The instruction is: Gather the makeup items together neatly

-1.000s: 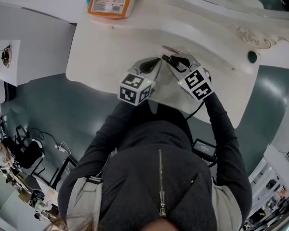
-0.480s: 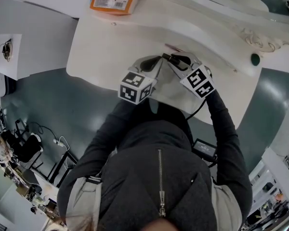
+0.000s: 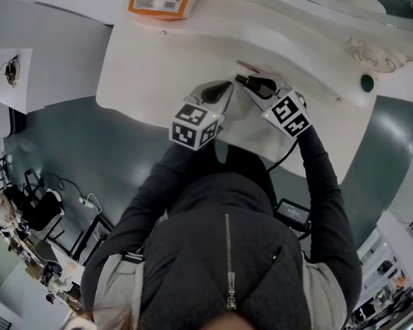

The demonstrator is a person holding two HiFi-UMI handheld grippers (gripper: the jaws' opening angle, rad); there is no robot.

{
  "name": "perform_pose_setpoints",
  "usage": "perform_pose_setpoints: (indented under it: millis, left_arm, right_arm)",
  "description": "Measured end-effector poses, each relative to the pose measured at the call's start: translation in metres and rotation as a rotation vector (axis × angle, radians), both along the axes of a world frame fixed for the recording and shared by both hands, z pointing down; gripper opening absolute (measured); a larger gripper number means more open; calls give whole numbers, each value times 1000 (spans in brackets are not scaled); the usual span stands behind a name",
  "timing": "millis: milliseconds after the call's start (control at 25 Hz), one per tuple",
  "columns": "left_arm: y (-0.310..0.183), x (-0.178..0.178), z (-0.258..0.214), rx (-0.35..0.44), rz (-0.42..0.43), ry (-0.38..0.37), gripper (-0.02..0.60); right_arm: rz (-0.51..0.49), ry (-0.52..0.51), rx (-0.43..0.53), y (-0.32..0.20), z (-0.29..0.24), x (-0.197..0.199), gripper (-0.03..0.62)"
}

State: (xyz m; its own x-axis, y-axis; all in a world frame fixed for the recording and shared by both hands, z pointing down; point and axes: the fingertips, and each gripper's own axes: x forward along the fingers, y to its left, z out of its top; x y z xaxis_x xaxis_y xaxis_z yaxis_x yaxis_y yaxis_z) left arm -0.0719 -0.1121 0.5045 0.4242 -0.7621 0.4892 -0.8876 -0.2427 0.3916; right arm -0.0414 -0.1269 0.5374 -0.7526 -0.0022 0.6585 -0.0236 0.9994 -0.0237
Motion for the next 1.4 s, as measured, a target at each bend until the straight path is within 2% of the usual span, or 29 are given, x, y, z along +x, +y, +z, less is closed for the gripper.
perform_pose_setpoints:
  millis: [240, 1400]
  left_arm:
    - [2, 5, 1, -6, 11, -5, 11]
    - [4, 17, 9, -27, 17, 1, 11]
  right_arm:
    - [-47, 0, 19, 2, 5, 2, 100]
    - [-59, 74, 108, 4, 23, 7, 107]
